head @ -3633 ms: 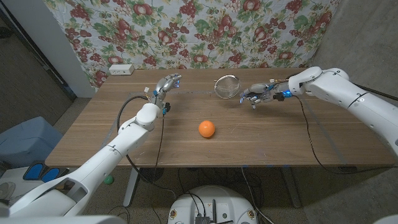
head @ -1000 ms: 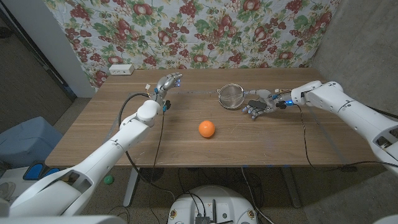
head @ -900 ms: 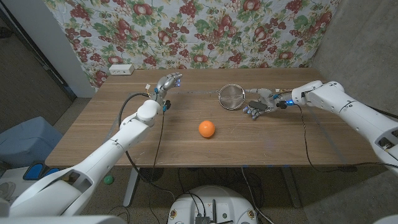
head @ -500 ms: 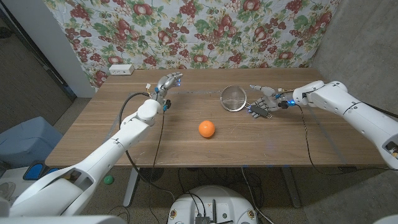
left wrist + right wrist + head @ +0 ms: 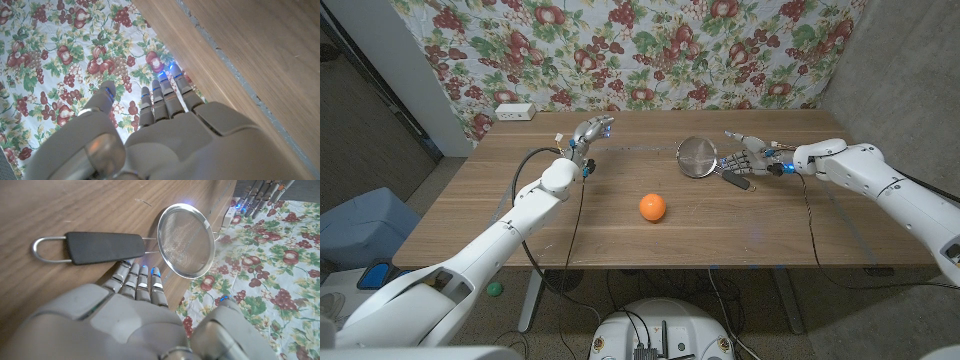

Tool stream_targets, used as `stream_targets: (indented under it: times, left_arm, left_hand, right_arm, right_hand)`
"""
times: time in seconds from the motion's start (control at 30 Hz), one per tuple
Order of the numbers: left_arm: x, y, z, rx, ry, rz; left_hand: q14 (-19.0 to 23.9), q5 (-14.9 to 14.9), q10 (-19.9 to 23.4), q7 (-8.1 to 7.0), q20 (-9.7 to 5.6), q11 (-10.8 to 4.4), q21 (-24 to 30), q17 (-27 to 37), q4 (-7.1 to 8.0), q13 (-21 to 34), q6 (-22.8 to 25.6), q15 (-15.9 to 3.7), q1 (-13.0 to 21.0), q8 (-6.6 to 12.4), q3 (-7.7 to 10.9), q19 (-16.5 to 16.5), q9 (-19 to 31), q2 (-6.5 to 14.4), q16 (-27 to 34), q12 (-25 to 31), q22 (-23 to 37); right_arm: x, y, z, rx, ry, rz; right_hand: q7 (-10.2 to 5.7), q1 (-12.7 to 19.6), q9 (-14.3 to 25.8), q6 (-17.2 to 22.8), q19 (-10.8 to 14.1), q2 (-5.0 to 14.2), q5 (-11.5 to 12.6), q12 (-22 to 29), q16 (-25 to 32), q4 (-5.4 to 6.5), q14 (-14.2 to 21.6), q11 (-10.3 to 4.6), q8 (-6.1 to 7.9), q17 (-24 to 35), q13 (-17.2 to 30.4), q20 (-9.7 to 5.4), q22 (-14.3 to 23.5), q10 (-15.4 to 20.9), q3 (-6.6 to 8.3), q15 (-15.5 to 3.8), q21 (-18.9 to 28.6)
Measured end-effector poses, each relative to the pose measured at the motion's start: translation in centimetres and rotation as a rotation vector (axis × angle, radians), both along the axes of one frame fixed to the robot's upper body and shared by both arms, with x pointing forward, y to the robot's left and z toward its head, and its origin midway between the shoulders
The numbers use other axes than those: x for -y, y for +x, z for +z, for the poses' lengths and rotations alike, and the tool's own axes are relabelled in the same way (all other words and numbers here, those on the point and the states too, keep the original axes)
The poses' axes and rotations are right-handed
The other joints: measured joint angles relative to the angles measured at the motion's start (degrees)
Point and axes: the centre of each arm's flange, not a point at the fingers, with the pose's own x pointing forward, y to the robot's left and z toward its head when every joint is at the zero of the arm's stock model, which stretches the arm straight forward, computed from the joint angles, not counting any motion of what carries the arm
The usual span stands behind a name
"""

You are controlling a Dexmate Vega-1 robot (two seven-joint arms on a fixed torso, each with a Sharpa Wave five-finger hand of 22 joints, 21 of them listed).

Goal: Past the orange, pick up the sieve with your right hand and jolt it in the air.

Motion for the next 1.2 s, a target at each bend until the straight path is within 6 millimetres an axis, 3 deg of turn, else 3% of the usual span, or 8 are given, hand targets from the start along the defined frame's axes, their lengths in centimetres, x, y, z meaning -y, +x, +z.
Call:
stream_targets:
  times: [0.13, 0.17, 0.3, 0.47, 0.6, 0.67, 0.83, 1.2]
  left_arm:
    - [0.0, 0.0, 0.0, 0.002, 0.001, -0.001]
    - [0.0, 0.0, 0.1, 0.002, 0.001, -0.001]
    - [0.0, 0.0, 0.1, 0.004, 0.001, -0.001]
    - [0.0, -0.1, 0.1, 0.007, 0.001, -0.003]
    - [0.0, -0.2, 0.0, 0.01, 0.002, -0.004]
    - [-0.1, -0.3, 0.0, 0.012, 0.002, -0.005]
    - [-0.2, -0.5, -0.1, 0.016, 0.001, -0.007]
    - [-0.8, -1.2, -0.5, 0.025, -0.002, -0.024]
  left_hand:
    - [0.0, 0.0, 0.0, 0.0, -0.31, 0.0, 0.0, 0.0, 0.0, 0.0, 0.0, 0.0, 0.0, 0.0, 0.0, 0.31, 0.0, 0.0, 0.0, 0.0, 0.0]
    - [0.0, 0.0, 0.0, 0.0, -0.31, 0.0, 0.0, 0.0, 0.0, 0.0, 0.0, 0.0, 0.0, 0.01, 0.0, 0.31, 0.0, 0.0, 0.0, 0.0, 0.0]
    - [0.0, 0.0, 0.0, 0.0, -0.32, 0.0, 0.0, 0.0, 0.0, 0.0, 0.0, 0.0, 0.0, 0.01, 0.0, 0.31, 0.0, 0.0, 0.0, 0.0, 0.0]
    - [-0.59, 0.0, -0.03, 0.0, -0.61, 0.0, 0.0, 0.0, -0.01, 0.0, 0.0, -0.16, 0.0, 0.01, 0.0, 0.61, 0.0, 0.0, 0.0, 0.0, 0.0]
    - [-2.2, 0.0, -2.52, 0.02, -1.24, -0.2, -0.22, -0.13, -0.33, 0.0, -0.02, -0.71, 0.0, 0.01, 0.33, 0.0, 0.0, 0.0, -0.45, -0.86, 0.0]
    - [-3.14, 0.0, -3.81, 0.22, -1.37, -0.37, -0.67, -0.13, -0.33, 0.0, -0.22, -0.61, 0.0, 0.02, 0.33, -0.14, 0.0, 0.0, -0.62, -1.12, 0.0]
    - [-5.23, 0.0, -6.25, 0.41, -1.86, -0.9, -1.1, -0.4, -0.33, -0.29, -0.84, -0.54, 0.12, -0.43, 0.33, -0.62, 0.0, -0.12, -1.4, -1.55, -0.13]
    - [-10.23, 0.0, -9.68, 1.22, -5.86, -2.42, -2.75, -0.4, -0.09, -0.56, -2.09, -0.7, 0.61, -0.64, 0.09, -2.98, -0.3, 0.16, -1.84, -1.55, -0.39]
  right_arm:
    - [0.2, 0.1, -1.2, 0.005, 0.036, -0.002]
    - [0.1, -0.2, 0.1, 0.103, 0.074, 0.009]
    - [0.2, -0.4, 0.1, 0.165, 0.119, 0.007]
    - [0.3, -0.7, -0.1, 0.242, 0.181, 0.002]
    - [0.3, -1.0, 0.2, 0.307, 0.22, -0.003]
    - [0.3, -1.1, 0.2, 0.329, 0.237, -0.005]
    - [0.2, -1.4, 0.1, 0.388, 0.282, -0.01]
    - [-0.2, -2.2, 0.0, 0.494, 0.369, -0.025]
  right_hand:
    - [-1.61, 0.71, -0.04, -1.61, -0.19, 0.71, 0.0, -1.35, -1.83, -0.74, -2.32, -1.11, -0.69, -1.13, -0.77, -1.64, 0.22, -1.94, 0.17, -0.81, -1.43]
    - [-1.99, 0.74, -0.22, -1.99, -0.19, 0.72, 0.0, -1.73, -2.35, -0.76, -2.87, -1.41, -0.86, -1.51, -1.0, -1.64, 0.23, -2.52, 0.19, -1.25, -1.82]
    - [-2.9, 1.35, -0.27, -2.9, -0.2, 1.32, -0.23, -2.7, -3.66, -1.33, -3.97, -2.56, -1.09, -2.49, -1.65, -2.45, 0.23, -3.8, 0.26, -2.35, -2.74]
    - [-2.78, 2.17, -0.27, -3.04, 0.11, 1.39, -0.23, -3.29, -4.35, -1.56, -4.58, -3.16, -1.3, -3.41, -2.25, -3.63, 0.23, -4.4, 0.5, -2.99, -3.52]
    - [-2.02, 2.47, -0.54, -3.31, 0.52, 1.69, -0.45, -3.85, -5.17, -2.04, -4.57, -3.93, -1.3, -4.29, -2.76, -4.2, 0.22, -4.51, 0.5, -3.61, -4.22]
    - [-2.68, 2.48, -0.53, -4.62, 0.73, 1.71, -0.68, -4.26, -5.53, -2.26, -4.76, -4.42, -1.75, -4.71, -3.08, -4.41, 0.22, -5.01, 0.72, -3.79, -4.58]
    - [-2.35, 3.08, -0.64, -6.14, 1.34, 2.3, -0.68, -4.71, -6.03, -2.58, -4.68, -4.72, -2.13, -5.29, -3.37, -5.03, 0.22, -4.89, 0.59, -4.34, -4.91]
    - [-1.78, 3.07, -0.79, -7.11, 1.03, 2.3, -0.67, -5.12, -6.71, -2.58, -5.37, -5.02, -2.13, -6.01, -3.91, -5.32, 0.22, -5.2, 0.59, -5.01, -5.88]
